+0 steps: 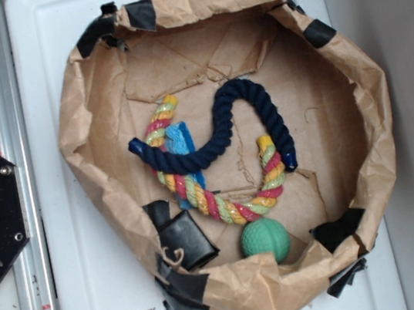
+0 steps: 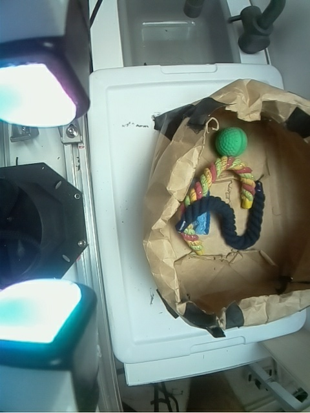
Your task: Grab the blue rope.
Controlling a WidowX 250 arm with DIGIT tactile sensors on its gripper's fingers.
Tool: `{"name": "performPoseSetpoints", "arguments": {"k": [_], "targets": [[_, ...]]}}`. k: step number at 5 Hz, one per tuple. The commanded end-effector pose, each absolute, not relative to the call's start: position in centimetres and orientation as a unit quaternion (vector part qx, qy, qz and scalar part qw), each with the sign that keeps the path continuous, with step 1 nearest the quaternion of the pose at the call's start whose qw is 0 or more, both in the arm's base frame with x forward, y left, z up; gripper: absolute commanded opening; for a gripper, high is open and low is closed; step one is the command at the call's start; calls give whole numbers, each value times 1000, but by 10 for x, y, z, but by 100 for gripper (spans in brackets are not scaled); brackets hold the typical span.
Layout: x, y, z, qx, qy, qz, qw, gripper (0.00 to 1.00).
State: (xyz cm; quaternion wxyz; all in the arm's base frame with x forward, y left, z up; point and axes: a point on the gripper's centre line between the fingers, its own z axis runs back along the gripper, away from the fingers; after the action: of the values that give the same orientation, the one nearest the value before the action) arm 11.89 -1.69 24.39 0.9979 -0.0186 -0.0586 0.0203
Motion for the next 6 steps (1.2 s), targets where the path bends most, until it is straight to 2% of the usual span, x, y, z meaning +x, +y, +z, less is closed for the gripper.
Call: {"name": "performPoseSetpoints", "arguments": {"k": [1, 2, 3, 4, 5, 6], "targets": [[119, -17, 244, -19, -59, 20, 998, 100], [165, -10, 203, -21, -54, 51, 997, 100], [197, -3, 149, -25, -11, 82, 996, 100], [222, 9, 125, -28, 14, 92, 995, 100], [248, 6, 86, -59, 50, 95, 992, 100], [268, -3, 66, -48, 65, 63, 995, 100]]}}
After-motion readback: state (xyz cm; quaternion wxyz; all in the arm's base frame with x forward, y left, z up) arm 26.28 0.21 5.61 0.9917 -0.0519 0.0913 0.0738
